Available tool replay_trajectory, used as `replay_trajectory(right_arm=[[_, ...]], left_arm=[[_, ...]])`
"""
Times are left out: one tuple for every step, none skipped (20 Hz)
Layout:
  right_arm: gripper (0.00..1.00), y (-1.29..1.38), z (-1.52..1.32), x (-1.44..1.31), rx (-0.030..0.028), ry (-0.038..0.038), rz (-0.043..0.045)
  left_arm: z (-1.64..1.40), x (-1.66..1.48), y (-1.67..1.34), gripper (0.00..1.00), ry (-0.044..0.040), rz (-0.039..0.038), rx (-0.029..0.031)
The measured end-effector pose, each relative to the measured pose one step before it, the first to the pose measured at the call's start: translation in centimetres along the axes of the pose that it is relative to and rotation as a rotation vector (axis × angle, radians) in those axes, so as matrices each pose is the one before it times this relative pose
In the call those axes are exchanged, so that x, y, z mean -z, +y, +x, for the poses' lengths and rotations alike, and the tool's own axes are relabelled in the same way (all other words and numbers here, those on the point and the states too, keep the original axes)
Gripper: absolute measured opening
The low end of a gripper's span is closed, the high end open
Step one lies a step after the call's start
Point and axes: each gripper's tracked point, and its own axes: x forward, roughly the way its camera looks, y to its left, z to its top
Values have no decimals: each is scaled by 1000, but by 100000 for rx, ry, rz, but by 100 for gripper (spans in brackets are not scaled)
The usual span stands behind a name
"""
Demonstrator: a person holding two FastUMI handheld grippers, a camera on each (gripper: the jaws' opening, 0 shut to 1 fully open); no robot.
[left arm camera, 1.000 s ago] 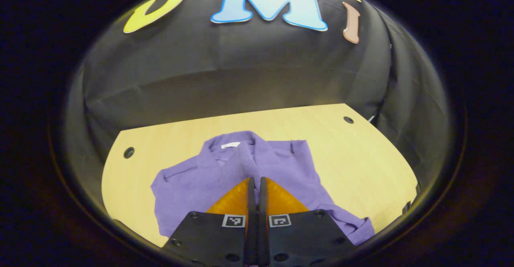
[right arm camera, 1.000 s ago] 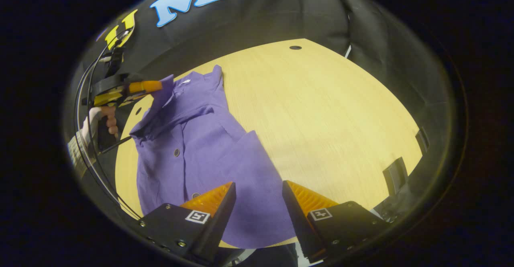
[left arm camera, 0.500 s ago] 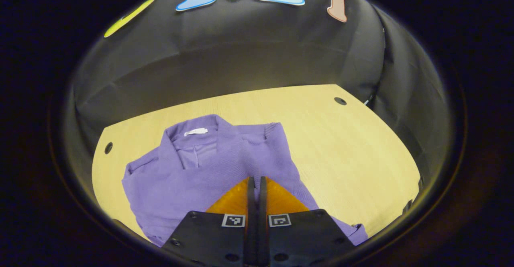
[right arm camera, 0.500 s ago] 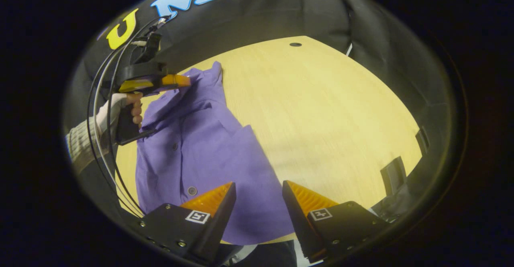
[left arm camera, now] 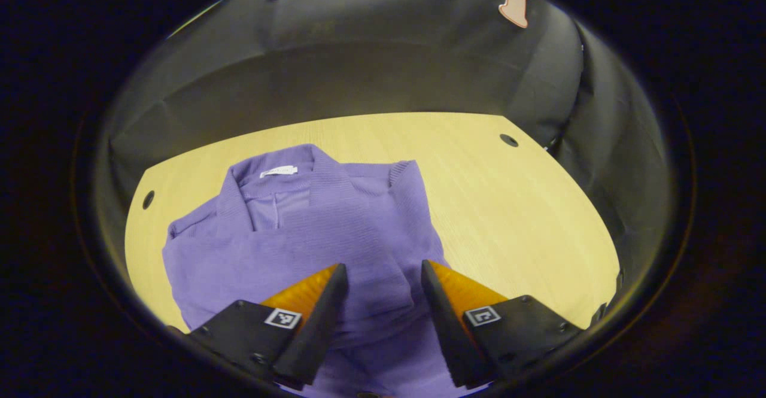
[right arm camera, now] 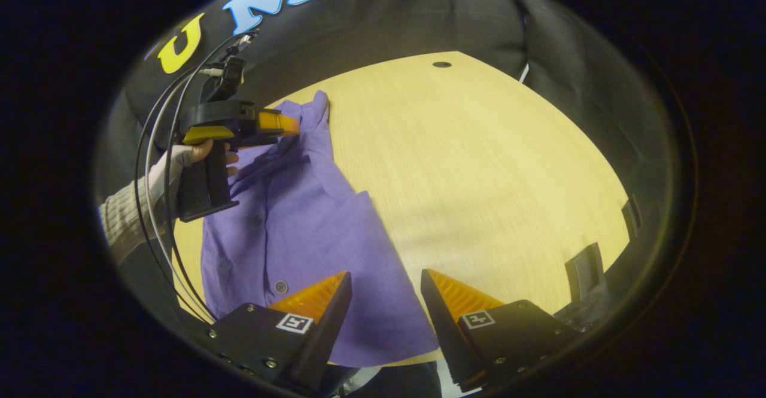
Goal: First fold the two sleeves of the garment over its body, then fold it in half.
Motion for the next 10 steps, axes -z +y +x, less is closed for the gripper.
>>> replay_trajectory(right_arm=[[75, 175, 44, 10, -513, 403, -812], [75, 151, 192, -31, -365, 404, -988], [75, 156, 138, 22, -448, 488, -981], [75, 182, 164, 20, -471, 541, -951], [75, 180, 148, 104, -516, 515, -966], [75, 227, 175, 73, -456, 617, -1030], [75, 121, 156, 159, -497, 701, -1046], [75, 142, 159, 181, -394, 805, -1206], [75, 145, 163, 354, -476, 1151, -1375], [75, 161, 163, 297, -496, 1235, -1395]], left_arm=[[-450, -200, 211, 91, -853, -705, 41], [-546, -218, 125, 92, -804, -1316, 596], [-604, -216, 311, 92, -711, -1346, 409], [-667, -119, 464, 91, -606, -924, -31], [-659, -174, 537, 92, -1084, -35, -102], [-780, -25, 569, 93, -1208, 880, -396], [-873, 125, 734, 91, -718, 1460, -582], [-823, 287, 790, 91, -708, 1584, -442], [-732, 419, 738, 91, -473, 1397, -223], [-767, 634, 700, 91, 132, 759, 122]])
